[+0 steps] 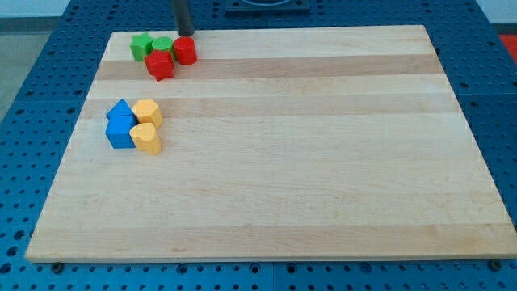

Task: Push yellow blocks slightly downwards

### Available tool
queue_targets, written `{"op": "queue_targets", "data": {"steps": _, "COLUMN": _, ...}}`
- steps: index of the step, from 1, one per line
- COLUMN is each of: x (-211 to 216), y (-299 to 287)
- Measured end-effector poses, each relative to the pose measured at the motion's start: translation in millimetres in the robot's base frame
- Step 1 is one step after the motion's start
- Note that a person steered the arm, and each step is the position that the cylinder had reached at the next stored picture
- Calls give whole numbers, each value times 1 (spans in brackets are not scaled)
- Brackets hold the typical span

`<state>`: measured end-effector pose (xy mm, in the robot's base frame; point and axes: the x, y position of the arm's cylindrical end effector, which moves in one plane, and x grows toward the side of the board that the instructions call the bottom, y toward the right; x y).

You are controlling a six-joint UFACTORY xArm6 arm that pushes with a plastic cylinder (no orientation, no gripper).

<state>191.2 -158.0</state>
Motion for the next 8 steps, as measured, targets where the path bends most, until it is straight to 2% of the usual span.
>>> {"op": "queue_targets", "data": {"steps": 4, "x": 0, "y": -115}}
{"op": "queue_targets", "data": {"steps": 5, "x": 0, "y": -124}}
{"op": "queue_targets", "data": {"steps": 6, "x": 20, "y": -122}}
{"op": "queue_targets", "data": {"steps": 7, "x": 100, "y": -84}}
{"op": "queue_targets", "data": {"steps": 8, "x": 189, "y": -18}}
